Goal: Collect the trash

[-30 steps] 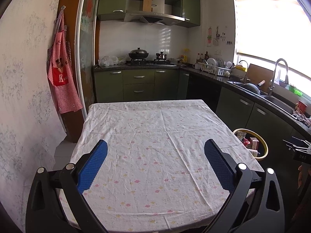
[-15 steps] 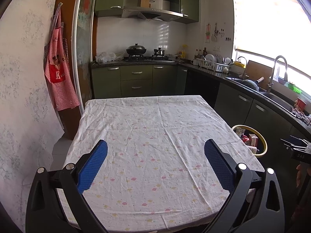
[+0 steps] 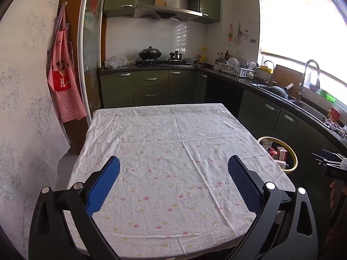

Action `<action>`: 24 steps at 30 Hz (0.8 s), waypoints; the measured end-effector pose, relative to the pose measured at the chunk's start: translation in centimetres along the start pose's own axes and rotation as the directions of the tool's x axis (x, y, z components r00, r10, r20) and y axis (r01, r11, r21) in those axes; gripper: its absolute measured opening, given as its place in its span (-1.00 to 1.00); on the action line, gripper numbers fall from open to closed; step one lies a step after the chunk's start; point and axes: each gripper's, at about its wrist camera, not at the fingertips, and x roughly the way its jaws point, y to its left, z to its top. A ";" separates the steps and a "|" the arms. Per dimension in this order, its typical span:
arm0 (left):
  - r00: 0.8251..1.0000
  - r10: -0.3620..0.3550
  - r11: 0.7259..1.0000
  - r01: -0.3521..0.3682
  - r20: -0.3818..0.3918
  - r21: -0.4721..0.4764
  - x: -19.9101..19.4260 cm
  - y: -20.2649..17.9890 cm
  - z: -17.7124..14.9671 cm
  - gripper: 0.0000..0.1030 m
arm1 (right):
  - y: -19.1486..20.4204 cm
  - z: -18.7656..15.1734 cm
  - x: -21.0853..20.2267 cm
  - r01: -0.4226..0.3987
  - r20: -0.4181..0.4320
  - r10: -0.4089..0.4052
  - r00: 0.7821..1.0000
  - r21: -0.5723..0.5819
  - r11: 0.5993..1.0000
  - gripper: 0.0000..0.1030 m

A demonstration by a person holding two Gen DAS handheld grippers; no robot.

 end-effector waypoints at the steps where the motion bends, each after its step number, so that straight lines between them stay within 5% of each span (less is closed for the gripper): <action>1: 1.000 0.000 1.000 0.000 -0.001 0.000 0.0 0.0 0.0 0.91 | 0.0 0.0 0.0 0.000 0.000 0.000 1.000 0.000 1.000 0.86; 24: 0.998 -0.013 1.000 0.013 -0.055 0.011 2.7 0.2 -0.2 0.91 | -0.1 -0.1 1.1 -0.009 -0.016 0.009 1.000 0.000 1.000 0.86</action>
